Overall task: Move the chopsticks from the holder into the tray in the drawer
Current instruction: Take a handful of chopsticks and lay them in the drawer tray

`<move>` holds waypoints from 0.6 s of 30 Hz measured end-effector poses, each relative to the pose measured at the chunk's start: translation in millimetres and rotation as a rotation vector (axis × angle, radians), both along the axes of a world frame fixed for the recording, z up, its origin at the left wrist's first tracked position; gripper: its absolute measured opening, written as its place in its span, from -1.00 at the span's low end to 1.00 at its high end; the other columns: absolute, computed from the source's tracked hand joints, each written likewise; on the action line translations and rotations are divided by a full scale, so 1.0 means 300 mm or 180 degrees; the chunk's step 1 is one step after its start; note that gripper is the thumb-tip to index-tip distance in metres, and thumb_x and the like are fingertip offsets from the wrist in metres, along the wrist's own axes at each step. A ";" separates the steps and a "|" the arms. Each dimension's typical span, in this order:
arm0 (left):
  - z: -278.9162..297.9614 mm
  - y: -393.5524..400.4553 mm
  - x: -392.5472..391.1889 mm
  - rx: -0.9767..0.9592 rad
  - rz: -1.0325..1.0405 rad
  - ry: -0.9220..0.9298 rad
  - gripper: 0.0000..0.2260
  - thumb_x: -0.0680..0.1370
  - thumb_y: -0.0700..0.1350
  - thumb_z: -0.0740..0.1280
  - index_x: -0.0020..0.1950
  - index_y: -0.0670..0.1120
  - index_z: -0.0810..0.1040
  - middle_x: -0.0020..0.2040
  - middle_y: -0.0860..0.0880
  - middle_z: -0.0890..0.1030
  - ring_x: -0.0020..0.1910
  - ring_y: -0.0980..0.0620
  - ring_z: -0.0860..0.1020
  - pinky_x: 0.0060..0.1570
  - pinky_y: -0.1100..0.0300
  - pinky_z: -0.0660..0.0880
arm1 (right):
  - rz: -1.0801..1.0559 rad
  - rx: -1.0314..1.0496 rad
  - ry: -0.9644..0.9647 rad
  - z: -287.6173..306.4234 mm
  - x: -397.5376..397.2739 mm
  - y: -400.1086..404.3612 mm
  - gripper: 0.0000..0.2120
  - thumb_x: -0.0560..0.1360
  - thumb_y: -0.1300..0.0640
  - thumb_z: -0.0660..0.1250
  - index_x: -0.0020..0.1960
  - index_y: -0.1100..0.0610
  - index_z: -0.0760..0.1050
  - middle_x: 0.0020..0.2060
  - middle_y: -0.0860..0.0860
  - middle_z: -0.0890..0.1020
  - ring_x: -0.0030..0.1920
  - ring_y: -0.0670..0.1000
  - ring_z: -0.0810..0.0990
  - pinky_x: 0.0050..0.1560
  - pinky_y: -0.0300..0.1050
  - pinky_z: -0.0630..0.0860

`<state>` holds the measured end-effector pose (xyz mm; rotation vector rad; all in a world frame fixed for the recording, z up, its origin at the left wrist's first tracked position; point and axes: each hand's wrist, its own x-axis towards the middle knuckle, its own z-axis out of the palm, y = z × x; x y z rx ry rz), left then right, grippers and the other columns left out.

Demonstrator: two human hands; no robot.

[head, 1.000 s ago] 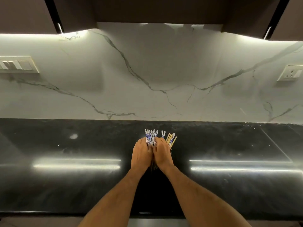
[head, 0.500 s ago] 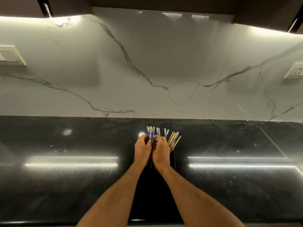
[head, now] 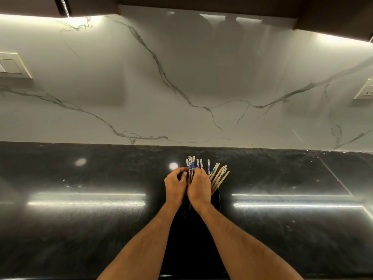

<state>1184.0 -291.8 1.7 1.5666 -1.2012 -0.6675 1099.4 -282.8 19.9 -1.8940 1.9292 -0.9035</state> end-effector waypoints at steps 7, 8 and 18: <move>0.009 0.002 0.010 -0.0168 -0.0008 -0.0105 -0.82 0.56 -0.32 0.38 0.09 -0.15 0.70 -0.03 -0.02 0.72 -0.07 0.13 0.64 -0.03 0.48 0.49 | -0.0113 0.0145 0.0040 0.015 0.005 -0.007 -0.94 0.64 0.15 0.26 0.08 0.12 0.48 -0.11 -0.08 0.46 -0.13 -0.07 0.45 -0.13 -0.21 0.37; 0.010 0.003 0.011 -0.0218 -0.0005 -0.0143 -0.82 0.56 -0.33 0.39 0.08 -0.15 0.71 -0.04 -0.01 0.72 -0.09 0.14 0.64 -0.05 0.51 0.49 | -0.0134 0.0152 0.0000 0.018 0.005 -0.005 -0.95 0.64 0.16 0.26 0.06 0.12 0.48 -0.14 -0.08 0.47 -0.16 -0.07 0.47 -0.16 -0.21 0.37; 0.007 0.015 0.001 -0.0319 -0.0011 -0.0118 -0.74 0.50 -0.38 0.43 0.13 -0.12 0.66 0.00 0.01 0.69 -0.05 0.25 0.62 0.02 0.51 0.52 | -0.0295 0.0812 -0.0723 0.061 -0.028 -0.056 -0.78 0.45 0.37 0.42 -0.26 0.10 0.51 -0.35 -0.04 0.57 -0.33 -0.11 0.54 -0.41 -0.34 0.36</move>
